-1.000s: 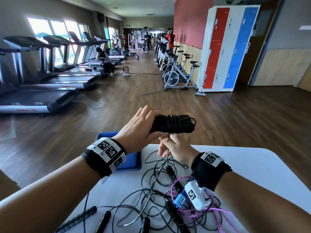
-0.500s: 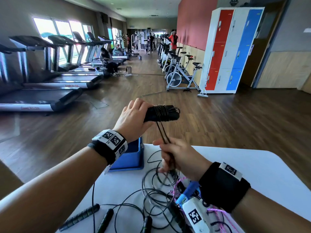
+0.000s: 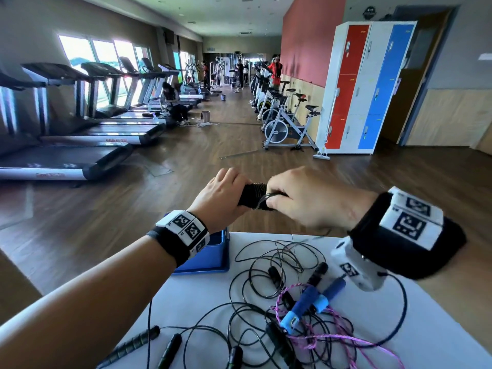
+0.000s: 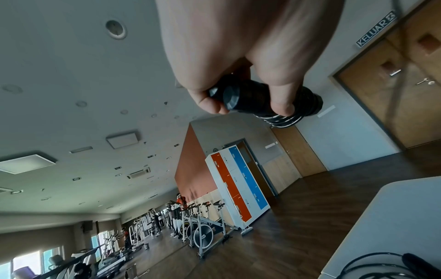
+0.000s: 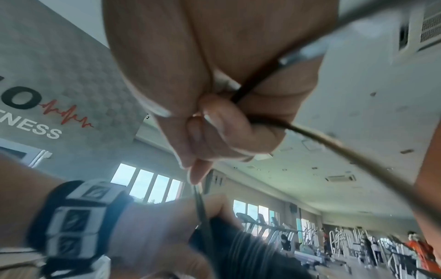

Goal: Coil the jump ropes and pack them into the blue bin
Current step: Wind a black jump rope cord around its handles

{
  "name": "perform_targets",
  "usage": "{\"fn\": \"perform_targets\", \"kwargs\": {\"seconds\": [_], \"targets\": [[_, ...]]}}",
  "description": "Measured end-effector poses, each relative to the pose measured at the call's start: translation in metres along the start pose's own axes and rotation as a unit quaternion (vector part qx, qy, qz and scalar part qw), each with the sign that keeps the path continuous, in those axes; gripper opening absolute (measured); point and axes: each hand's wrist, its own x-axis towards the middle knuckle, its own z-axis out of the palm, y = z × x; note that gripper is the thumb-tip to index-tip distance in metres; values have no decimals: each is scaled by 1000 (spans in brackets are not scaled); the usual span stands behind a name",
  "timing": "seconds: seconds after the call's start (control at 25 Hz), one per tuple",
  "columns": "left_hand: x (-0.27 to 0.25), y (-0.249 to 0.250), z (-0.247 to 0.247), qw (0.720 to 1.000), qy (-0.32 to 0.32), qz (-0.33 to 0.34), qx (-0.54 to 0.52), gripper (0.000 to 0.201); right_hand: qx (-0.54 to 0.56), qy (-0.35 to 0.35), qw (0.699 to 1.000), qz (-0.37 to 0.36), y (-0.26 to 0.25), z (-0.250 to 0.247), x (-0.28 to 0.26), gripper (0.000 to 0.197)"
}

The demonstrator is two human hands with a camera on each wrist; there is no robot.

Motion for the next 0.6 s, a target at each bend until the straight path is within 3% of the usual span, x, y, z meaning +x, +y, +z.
{"fn": "perform_targets", "kwargs": {"seconds": [0.2,0.32,0.6], "targets": [[-6,10,-4,999,-5,47,-26,51,-25,0,998,-59,25,-35,28,11],[-12,17,-3,994,9,93,-50,45,-22,43,995,-83,43,-39,42,9],[-24,35,-14,978,57,158,-127,53,52,74,996,-27,96,-7,58,16]]}}
